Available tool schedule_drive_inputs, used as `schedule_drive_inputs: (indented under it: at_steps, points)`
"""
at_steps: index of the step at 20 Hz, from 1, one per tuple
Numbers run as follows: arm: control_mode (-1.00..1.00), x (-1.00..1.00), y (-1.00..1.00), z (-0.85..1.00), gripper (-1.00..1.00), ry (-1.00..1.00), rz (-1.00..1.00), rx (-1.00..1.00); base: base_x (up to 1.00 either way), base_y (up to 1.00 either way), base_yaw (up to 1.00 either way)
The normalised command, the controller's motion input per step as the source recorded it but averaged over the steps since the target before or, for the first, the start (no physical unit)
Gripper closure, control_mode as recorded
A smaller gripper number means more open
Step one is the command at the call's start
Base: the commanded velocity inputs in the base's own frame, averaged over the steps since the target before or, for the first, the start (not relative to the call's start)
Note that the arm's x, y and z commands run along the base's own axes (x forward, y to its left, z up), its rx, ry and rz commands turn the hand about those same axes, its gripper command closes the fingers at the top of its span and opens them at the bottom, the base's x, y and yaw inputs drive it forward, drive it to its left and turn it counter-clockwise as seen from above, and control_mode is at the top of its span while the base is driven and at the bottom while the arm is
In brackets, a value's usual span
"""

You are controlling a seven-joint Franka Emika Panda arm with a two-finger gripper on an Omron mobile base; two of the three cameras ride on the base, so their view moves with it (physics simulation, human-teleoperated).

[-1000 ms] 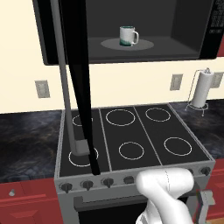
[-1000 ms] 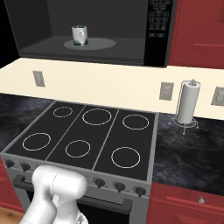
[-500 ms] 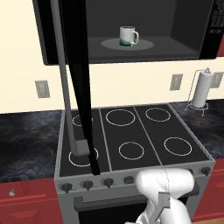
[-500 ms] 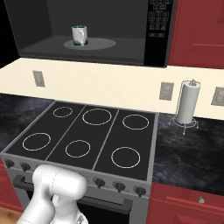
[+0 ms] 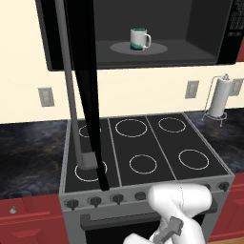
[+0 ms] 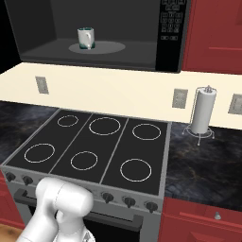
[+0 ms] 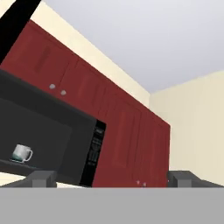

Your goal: Pick the mug from the counter and place it inside the microwave. Then close the microwave.

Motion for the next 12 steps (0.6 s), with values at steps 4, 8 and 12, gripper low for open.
schedule_drive_inputs:
  at_steps: [4, 8, 12]
  points:
    - [-1.0, 0.0, 0.18, -0.31, -1.0, 0.0, -0.31, -0.01, 0.0, 0.0, 0.0]
    - [-1.0, 0.0, 0.37, -0.04, -1.0, -0.01, -0.26, -0.01, 0.0, 0.0, 0.0]
    - [-1.0, 0.0, 0.5, 0.0, -1.0, -0.05, -0.2, 0.0, 0.0, 0.0, 0.0]
